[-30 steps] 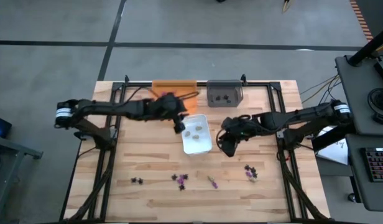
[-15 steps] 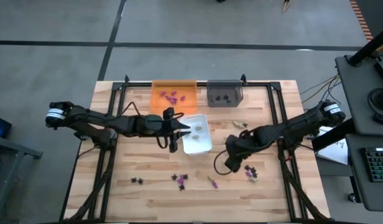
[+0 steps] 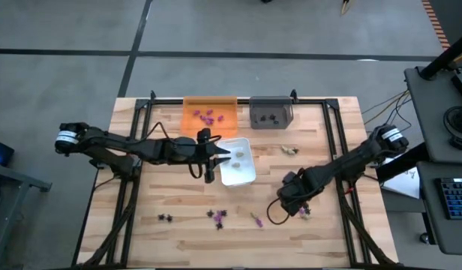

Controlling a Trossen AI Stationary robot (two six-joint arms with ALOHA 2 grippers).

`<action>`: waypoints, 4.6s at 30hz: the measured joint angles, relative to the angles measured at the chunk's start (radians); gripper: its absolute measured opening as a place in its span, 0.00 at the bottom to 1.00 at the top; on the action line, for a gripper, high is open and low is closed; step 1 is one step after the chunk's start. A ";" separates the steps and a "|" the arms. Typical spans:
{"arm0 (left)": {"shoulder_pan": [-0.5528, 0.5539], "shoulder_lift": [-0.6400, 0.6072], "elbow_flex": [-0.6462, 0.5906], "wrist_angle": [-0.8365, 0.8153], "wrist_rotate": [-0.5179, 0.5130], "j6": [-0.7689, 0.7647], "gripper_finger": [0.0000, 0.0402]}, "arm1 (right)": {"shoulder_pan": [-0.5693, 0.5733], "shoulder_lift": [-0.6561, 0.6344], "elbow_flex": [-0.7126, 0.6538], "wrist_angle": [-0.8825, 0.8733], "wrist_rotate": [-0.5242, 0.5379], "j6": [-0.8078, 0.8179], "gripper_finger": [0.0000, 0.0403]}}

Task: Sort Halloween decoration
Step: Put the black spider toy into the black bin

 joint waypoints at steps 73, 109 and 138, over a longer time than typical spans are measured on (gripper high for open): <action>0.000 0.001 -0.001 -0.001 0.000 0.002 0.19 | 0.036 0.177 -0.002 0.096 0.035 -0.063 0.08; 0.000 0.001 -0.001 -0.001 0.004 -0.009 0.19 | 0.089 0.043 -0.001 0.107 0.113 -0.746 0.24; 0.000 0.001 -0.002 -0.001 0.004 -0.017 0.19 | 0.088 0.075 -0.047 0.131 0.167 -0.678 0.56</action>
